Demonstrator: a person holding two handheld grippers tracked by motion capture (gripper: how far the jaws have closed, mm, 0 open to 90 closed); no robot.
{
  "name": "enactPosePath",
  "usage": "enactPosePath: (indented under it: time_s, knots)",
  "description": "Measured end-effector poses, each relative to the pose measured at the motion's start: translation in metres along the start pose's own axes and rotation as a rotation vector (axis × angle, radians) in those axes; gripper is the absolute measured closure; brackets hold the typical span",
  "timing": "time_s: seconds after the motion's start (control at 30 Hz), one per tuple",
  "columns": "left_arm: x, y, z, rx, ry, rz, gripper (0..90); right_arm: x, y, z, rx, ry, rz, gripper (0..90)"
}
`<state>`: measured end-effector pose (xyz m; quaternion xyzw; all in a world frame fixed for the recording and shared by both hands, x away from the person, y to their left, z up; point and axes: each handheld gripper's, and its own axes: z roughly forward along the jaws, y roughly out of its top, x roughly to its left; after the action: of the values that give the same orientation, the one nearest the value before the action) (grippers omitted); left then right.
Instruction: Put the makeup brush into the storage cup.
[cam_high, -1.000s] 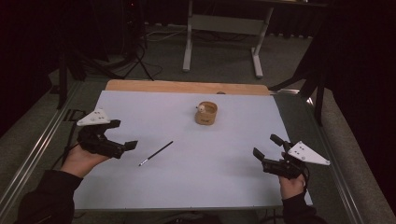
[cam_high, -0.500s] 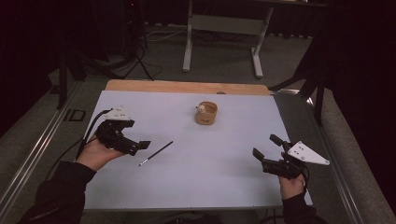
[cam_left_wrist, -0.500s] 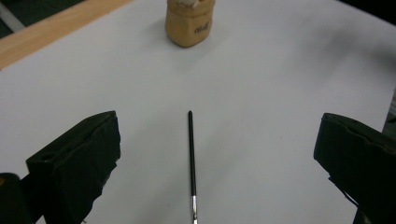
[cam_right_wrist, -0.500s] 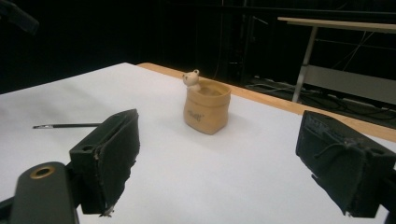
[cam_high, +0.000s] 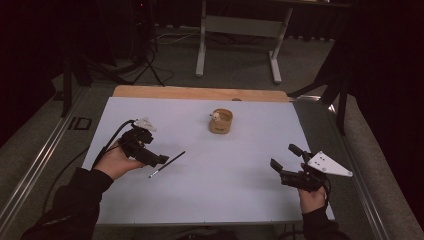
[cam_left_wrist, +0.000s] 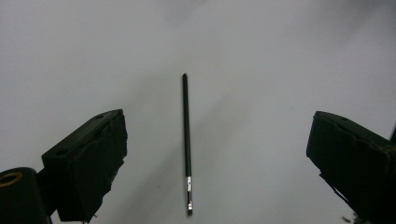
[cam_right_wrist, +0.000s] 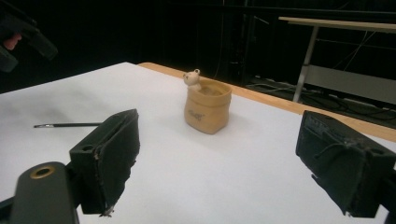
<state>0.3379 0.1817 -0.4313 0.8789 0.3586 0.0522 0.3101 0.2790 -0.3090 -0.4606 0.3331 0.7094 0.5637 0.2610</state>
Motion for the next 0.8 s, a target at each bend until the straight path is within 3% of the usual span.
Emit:
enactPosePath:
  time_s: [0.07,0.17,0.33,0.8]
  knots:
    - [0.001,-0.001,0.005,0.021,-0.01,-0.01,7.4,0.0,0.0,0.0,0.001,0.001,0.0,13.4]
    - [0.004,-0.003,0.012,0.05,0.004,-0.058,10.6,0.0,0.0,0.0,0.002,0.002,-0.001,13.3]
    - [0.003,-0.006,0.022,0.091,0.008,-0.084,19.2,0.0,0.0,0.0,0.0,0.002,-0.004,13.4]
    - [0.004,-0.009,0.044,0.191,-0.011,-0.115,44.5,0.0,0.0,0.0,-0.001,0.004,-0.006,13.3]
